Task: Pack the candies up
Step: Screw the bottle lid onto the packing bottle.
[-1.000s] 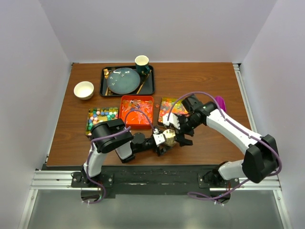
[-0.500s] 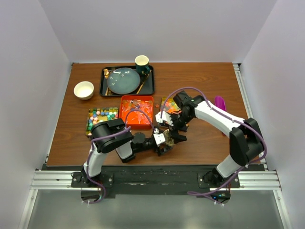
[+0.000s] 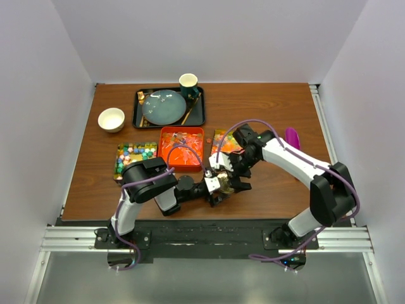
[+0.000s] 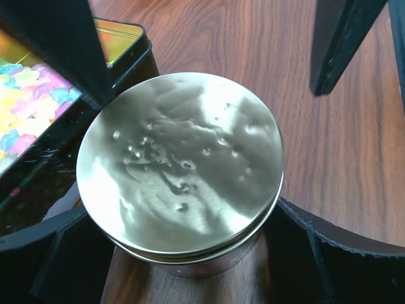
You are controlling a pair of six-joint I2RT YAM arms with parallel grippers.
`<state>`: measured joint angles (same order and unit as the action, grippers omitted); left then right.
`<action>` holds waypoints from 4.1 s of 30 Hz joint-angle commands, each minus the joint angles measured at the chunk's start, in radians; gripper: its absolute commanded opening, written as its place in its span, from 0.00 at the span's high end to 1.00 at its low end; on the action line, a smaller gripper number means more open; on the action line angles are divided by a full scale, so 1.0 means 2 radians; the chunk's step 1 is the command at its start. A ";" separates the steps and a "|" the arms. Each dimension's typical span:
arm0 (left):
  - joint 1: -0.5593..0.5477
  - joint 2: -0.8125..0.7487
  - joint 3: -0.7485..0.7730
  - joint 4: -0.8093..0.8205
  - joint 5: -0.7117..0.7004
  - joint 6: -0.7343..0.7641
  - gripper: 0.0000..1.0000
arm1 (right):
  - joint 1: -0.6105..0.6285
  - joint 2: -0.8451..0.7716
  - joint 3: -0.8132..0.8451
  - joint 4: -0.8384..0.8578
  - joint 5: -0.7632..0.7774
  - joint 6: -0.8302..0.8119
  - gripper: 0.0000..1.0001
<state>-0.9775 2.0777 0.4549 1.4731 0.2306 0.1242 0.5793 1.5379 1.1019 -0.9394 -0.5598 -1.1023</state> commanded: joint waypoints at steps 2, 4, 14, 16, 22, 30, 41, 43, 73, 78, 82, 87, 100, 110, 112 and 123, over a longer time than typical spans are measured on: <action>0.003 0.024 -0.005 -0.069 -0.036 0.027 1.00 | 0.004 -0.037 -0.050 -0.070 0.008 -0.016 0.01; 0.006 0.026 -0.005 -0.068 -0.039 0.026 1.00 | 0.004 -0.046 -0.069 -0.081 0.015 -0.026 0.01; 0.007 0.027 -0.002 -0.076 -0.024 0.026 1.00 | -0.002 -0.113 -0.061 -0.100 0.021 0.018 0.01; 0.007 0.027 -0.001 -0.078 -0.019 0.026 1.00 | -0.005 -0.112 -0.047 -0.090 0.017 0.033 0.01; 0.006 0.026 0.001 -0.087 -0.011 0.028 1.00 | -0.007 -0.108 -0.032 -0.004 0.007 0.069 0.01; 0.006 0.024 0.003 -0.099 -0.003 0.030 1.00 | -0.009 -0.037 0.005 0.062 -0.033 0.032 0.01; 0.007 0.030 0.003 -0.096 -0.003 0.026 1.00 | -0.008 0.020 0.028 0.003 -0.044 -0.076 0.01; 0.007 0.029 0.004 -0.096 -0.003 0.026 1.00 | -0.008 0.022 0.024 0.006 -0.041 -0.079 0.01; 0.016 0.032 0.006 -0.097 -0.009 0.020 1.00 | 0.006 -0.035 -0.108 0.157 -0.008 0.075 0.36; 0.018 0.032 0.005 -0.094 -0.015 0.018 1.00 | 0.005 -0.073 -0.168 0.220 0.033 0.170 0.37; 0.019 0.033 0.005 -0.094 -0.014 0.019 1.00 | 0.006 -0.073 -0.180 0.233 0.067 0.271 0.35; 0.020 0.033 0.006 -0.095 -0.015 0.018 1.00 | 0.006 -0.079 -0.155 0.198 0.080 0.293 0.24; 0.022 0.032 0.008 -0.095 0.048 -0.018 1.00 | -0.066 -0.165 -0.045 0.033 0.035 0.178 0.01; 0.021 0.030 0.006 -0.098 0.045 -0.012 1.00 | -0.031 0.011 0.043 -0.063 -0.015 -0.164 0.01; 0.021 0.032 0.008 -0.099 0.046 -0.013 1.00 | -0.030 0.019 0.043 -0.049 -0.012 -0.181 0.01; 0.022 0.032 0.010 -0.104 0.037 -0.011 1.00 | -0.015 0.072 0.064 -0.037 -0.023 -0.201 0.01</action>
<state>-0.9424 2.0953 0.4904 1.4483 0.3218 0.0887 0.5350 1.6726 1.2221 -1.0309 -0.5735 -1.4494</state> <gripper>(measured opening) 0.897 0.986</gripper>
